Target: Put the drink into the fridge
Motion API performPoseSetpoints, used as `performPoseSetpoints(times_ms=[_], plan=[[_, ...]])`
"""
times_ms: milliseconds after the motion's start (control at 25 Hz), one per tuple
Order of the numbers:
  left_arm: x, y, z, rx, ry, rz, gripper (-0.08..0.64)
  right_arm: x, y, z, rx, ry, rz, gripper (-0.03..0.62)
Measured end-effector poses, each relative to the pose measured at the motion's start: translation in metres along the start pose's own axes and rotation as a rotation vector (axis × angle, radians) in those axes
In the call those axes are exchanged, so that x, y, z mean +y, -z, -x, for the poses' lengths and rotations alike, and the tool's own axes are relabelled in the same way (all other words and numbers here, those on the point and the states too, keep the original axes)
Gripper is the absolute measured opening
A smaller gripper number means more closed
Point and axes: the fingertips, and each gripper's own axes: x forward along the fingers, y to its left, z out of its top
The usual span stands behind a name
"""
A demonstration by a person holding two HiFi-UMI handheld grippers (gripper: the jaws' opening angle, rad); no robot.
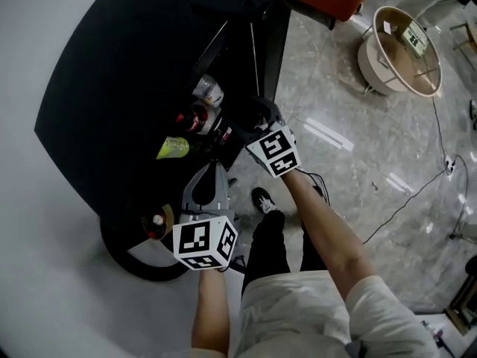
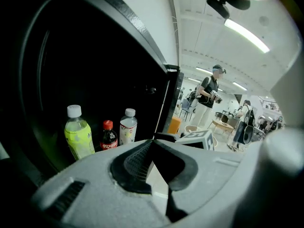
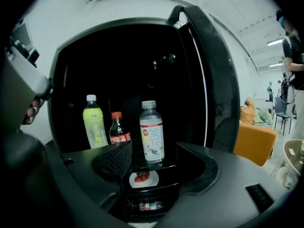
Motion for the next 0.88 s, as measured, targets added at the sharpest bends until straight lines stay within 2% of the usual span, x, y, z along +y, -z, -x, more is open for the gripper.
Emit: performPoseSetpoints(times_ms=[160,240,440,520,600,760,880], plan=[[-0.025,-0.017,0.029,-0.024,-0.017,0.016,0.009,0.024,-0.028,0.069,-0.009,-0.008,0.011,0.28],[-0.039,-0.02,0.047,-0.034,-0.041,0.022,0.009,0.044,-0.041,0.104,-0.02,-0.048,0.046,0.191],[-0.083,-0.002,0.089,-0.031,-0.114,0.016,0.009,0.068,-0.053,0.196,-0.046,-0.083,0.013,0.119],[-0.101,0.002,0.104,-0.049,-0.153,0.043,0.009,0.068,-0.06,0.227,-0.063,-0.082,-0.015,0.098],[-0.129,0.001,0.116,-0.084,-0.177,0.081,0.009,0.062,-0.067,0.261,-0.085,-0.088,-0.06,0.05],[-0.186,-0.011,0.14,-0.152,-0.206,0.069,0.009,0.058,-0.076,0.314,-0.098,-0.14,-0.104,0.044],[-0.215,-0.015,0.163,-0.182,-0.258,0.054,0.009,0.074,-0.081,0.339,-0.095,-0.24,-0.093,0.044]])
